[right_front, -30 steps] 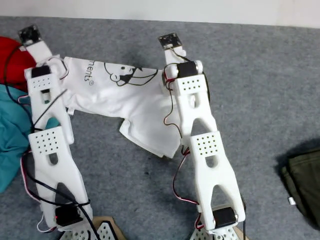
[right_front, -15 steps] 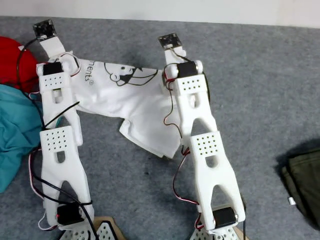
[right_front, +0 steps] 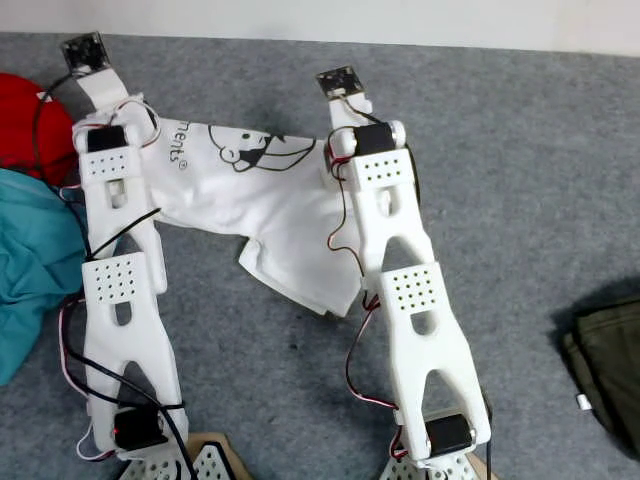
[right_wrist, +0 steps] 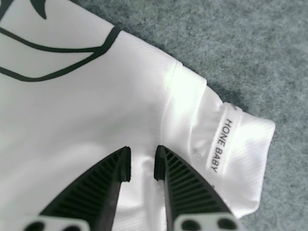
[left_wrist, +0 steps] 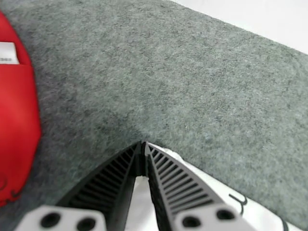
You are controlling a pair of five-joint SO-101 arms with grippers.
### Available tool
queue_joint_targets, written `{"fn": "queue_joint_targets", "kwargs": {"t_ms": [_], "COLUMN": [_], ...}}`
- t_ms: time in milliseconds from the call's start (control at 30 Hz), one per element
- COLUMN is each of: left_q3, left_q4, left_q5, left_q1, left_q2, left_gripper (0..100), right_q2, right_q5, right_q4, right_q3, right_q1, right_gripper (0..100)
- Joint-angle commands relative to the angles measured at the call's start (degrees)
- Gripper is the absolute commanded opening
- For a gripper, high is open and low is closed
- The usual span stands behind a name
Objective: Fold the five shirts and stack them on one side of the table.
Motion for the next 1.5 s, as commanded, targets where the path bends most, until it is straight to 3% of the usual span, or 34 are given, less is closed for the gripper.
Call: {"fn": "queue_joint_targets", "kwargs": {"t_ms": [0,167,400,533,667,933,1000,1100,1233,1333,1467], "left_q3": [-1.2,-3.5,-12.4,-16.6,-14.8,-12.1,-14.5,-16.7,-16.3,-16.3,-11.8], "left_q4": [-5.4,-4.0,21.4,30.4,34.3,29.5,30.7,36.0,44.2,51.7,52.9], "left_q5": [0.2,0.4,0.4,0.4,0.1,0.1,0.4,3.4,6.4,6.3,6.2], "left_q1": [1.4,1.0,1.0,0.9,1.4,-0.7,-1.7,-2.4,-3.6,-5.0,-8.4], "left_q2": [0.9,-1.0,-7.9,-8.9,-8.0,-0.3,-0.9,-3.6,-9.7,-12.2,-13.1], "left_gripper": [1,1,1,1,1,2,7,22,36,35,28], "right_q2": [-1.5,-1.5,-1.5,-1.5,-1.5,-2.5,-4.4,-7.1,-8.6,-8.7,-8.7], "right_q5": [-0.5,-0.5,-0.5,-0.5,-0.5,-0.4,-0.4,-0.5,-3.4,-2.4,-1.8], "right_q4": [0.3,0.3,0.3,0.3,0.4,3.1,4.4,6.6,8.6,8.7,8.7], "right_q3": [-7.2,-7.2,-7.2,-7.2,-7.2,-7.3,-7.2,-7.2,-7.2,-7.3,-7.3], "right_q1": [0.6,0.6,0.7,1.0,1.1,0.7,0.7,0.7,1.0,1.0,0.7], "right_gripper": [9.9,9.9,9.9,9.9,9.9,9.9,9.9,10.4,18.5,19.6,19.6]}}
